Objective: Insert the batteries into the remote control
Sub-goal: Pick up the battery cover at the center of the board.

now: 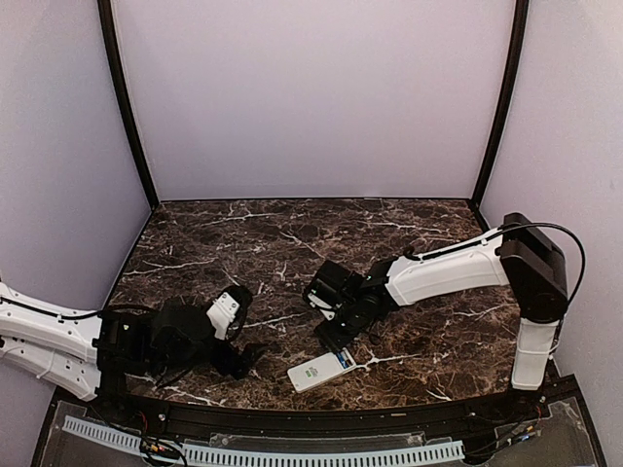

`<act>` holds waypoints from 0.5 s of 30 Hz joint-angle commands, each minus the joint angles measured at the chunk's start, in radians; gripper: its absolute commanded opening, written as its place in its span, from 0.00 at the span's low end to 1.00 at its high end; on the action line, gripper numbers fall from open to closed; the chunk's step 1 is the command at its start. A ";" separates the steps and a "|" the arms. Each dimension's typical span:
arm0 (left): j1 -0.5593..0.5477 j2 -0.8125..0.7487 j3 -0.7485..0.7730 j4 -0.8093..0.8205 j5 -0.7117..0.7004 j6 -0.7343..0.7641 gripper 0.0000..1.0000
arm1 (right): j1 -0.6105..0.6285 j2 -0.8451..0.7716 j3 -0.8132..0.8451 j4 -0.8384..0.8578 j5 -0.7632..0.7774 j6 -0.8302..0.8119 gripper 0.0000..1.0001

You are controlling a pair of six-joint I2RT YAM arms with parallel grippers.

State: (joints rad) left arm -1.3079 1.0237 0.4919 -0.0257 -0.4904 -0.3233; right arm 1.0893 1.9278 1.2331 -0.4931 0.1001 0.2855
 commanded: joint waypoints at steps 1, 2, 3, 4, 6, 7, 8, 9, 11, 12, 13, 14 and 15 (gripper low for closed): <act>0.046 0.044 0.044 -0.057 0.008 -0.026 0.93 | 0.009 0.012 -0.021 -0.072 0.004 0.017 0.62; 0.053 0.058 0.048 -0.061 0.012 -0.026 0.93 | 0.009 0.011 -0.022 -0.082 0.006 0.020 0.62; 0.065 0.065 0.058 -0.062 0.020 -0.024 0.93 | 0.008 0.009 -0.023 -0.089 0.008 0.026 0.63; 0.071 0.077 0.061 -0.062 0.024 -0.019 0.93 | 0.008 0.005 -0.027 -0.093 0.011 0.030 0.64; 0.081 0.091 0.070 -0.060 0.032 -0.010 0.93 | 0.007 -0.002 -0.033 -0.099 0.013 0.037 0.67; 0.084 0.094 0.071 -0.058 0.034 -0.004 0.93 | 0.008 -0.006 -0.036 -0.103 0.014 0.039 0.68; 0.086 0.097 0.072 -0.057 0.035 -0.002 0.93 | 0.009 -0.009 -0.038 -0.104 0.012 0.040 0.69; 0.086 0.098 0.072 -0.054 0.038 0.002 0.93 | 0.008 -0.013 -0.042 -0.103 0.007 0.041 0.68; 0.088 0.098 0.069 -0.048 0.042 0.005 0.93 | 0.008 -0.015 -0.049 -0.098 0.002 0.043 0.64; 0.088 0.098 0.066 -0.047 0.045 0.006 0.93 | 0.008 -0.012 -0.051 -0.096 0.000 0.044 0.61; 0.089 0.098 0.065 -0.046 0.045 0.007 0.93 | 0.007 -0.010 -0.051 -0.094 -0.004 0.044 0.57; 0.090 0.098 0.064 -0.046 0.046 0.007 0.93 | 0.007 -0.007 -0.051 -0.092 -0.007 0.044 0.52; 0.090 0.098 0.064 -0.049 0.047 0.007 0.93 | 0.007 -0.005 -0.052 -0.089 -0.013 0.044 0.48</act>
State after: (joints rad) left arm -1.2255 1.1221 0.5419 -0.0601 -0.4576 -0.3256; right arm 1.0912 1.9110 1.2156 -0.5247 0.1112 0.3111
